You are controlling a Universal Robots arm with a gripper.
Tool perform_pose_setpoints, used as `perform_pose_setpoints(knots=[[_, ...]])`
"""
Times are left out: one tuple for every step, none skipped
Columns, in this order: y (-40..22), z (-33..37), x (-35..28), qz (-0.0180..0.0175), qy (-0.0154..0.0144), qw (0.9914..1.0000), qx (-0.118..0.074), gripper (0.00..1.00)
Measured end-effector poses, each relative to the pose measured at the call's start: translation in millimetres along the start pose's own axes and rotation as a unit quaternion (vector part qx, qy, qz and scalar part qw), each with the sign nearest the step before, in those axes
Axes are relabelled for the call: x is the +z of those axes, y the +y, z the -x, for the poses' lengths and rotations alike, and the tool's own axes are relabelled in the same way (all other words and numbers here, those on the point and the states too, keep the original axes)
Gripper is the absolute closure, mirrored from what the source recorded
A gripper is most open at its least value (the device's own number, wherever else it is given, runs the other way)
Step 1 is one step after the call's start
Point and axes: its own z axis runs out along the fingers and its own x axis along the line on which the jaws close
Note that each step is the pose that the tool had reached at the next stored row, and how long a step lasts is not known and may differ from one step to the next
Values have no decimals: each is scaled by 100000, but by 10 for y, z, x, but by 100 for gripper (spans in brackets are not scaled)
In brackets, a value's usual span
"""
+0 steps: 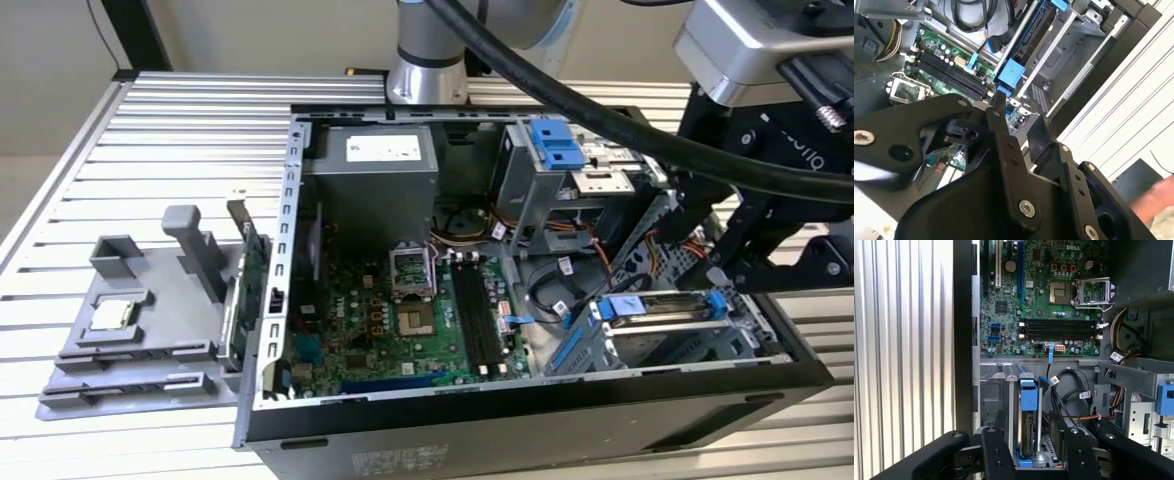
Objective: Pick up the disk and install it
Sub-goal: 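Insert the disk into the insertion slot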
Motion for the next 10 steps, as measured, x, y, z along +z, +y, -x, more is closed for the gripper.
perform_pose_setpoints(knots=[[0, 0, 0, 0, 3, 100000, 1, 100], [0, 0, 0, 0, -2, 100000, 0, 100], [0, 0, 0, -1, 2, 100000, -2, 100], [0, 0, 0, 0, 2, 100000, 2, 100], [0, 0, -1, 0, 1, 100000, 0, 100], [0, 0, -4, 0, 1, 100000, 2, 100], [0, 1, -8, 1, 2, 100000, 1, 100], [0, 1, -8, 2, 0, 100000, 2, 100], [0, 1, -8, 0, 0, 100000, 1, 100], [-1, 1, -8, 3, 2, 100000, 1, 100]])
